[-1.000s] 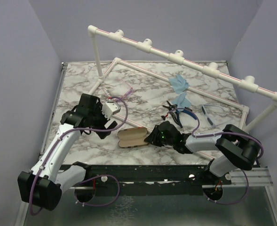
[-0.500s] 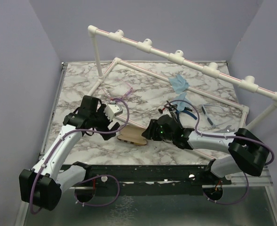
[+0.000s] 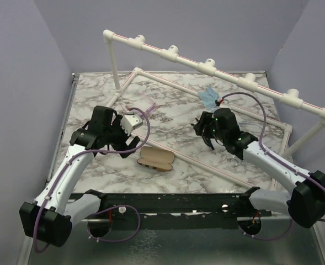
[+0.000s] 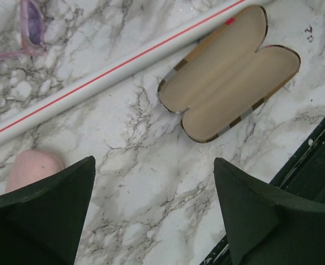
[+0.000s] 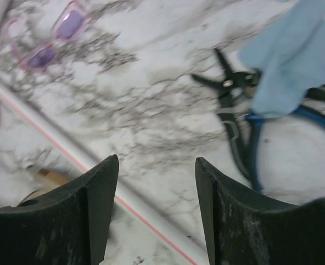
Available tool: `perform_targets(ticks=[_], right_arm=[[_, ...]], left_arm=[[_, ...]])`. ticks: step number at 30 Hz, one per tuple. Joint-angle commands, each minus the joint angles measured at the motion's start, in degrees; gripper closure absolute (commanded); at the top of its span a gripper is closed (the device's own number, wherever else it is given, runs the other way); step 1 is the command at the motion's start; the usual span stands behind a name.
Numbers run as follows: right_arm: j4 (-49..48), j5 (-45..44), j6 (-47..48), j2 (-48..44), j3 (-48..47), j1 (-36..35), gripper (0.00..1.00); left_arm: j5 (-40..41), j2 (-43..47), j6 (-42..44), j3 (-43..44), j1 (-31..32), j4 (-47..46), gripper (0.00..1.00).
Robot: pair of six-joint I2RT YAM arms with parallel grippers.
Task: Organize the sunglasses
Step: Place the sunglasses case at the center of the board, then pick up the glasses cleaning cloth from the center of the board.
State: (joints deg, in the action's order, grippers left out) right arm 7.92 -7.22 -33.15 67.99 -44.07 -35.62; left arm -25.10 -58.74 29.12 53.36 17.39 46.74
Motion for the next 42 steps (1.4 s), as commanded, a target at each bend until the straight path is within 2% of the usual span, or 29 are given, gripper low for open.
perform_targets(ticks=[1, 5, 12, 17, 22, 25, 30, 42], right_arm=[[7.8, -4.95, 13.81, 3.3, -3.62, 7.11, 0.38], [6.52, -5.02, 20.34, 13.29, -10.25, 11.99, 0.44], [3.44, -7.98, 30.52, 32.86, -24.72, 14.61, 0.53], [1.47, -9.06, 34.54, 43.74, -33.48, 14.7, 0.55], [-0.11, -11.99, 33.53, 52.01, -40.65, 15.39, 0.55], [0.3, -14.61, 30.1, 54.67, -43.28, 16.1, 0.55], [-1.33, -16.82, 25.68, 55.31, -42.55, 17.31, 0.54], [-1.69, -12.39, 17.53, 58.18, -41.87, 19.62, 0.53]], left_arm=[[4.42, -0.72, -0.94, 5.33, 0.11, 3.91, 0.1], [5.41, 3.26, -1.5, 3.62, 0.15, 1.6, 0.07], [3.35, 15.03, -7.08, -7.81, 0.15, -12.31, 0.03], [4.54, 15.83, -9.52, -13.62, 0.13, -21.24, 0.03], [3.57, 15.8, -10.65, -17.34, 0.13, -26.32, 0.03], [2.41, 15.74, -10.71, -18.34, 0.14, -26.89, 0.03], [2.34, 15.71, -10.29, -18.96, 0.18, -27.31, 0.03], [1.02, 14.27, -10.2, -18.41, 0.11, -28.03, 0.03]])
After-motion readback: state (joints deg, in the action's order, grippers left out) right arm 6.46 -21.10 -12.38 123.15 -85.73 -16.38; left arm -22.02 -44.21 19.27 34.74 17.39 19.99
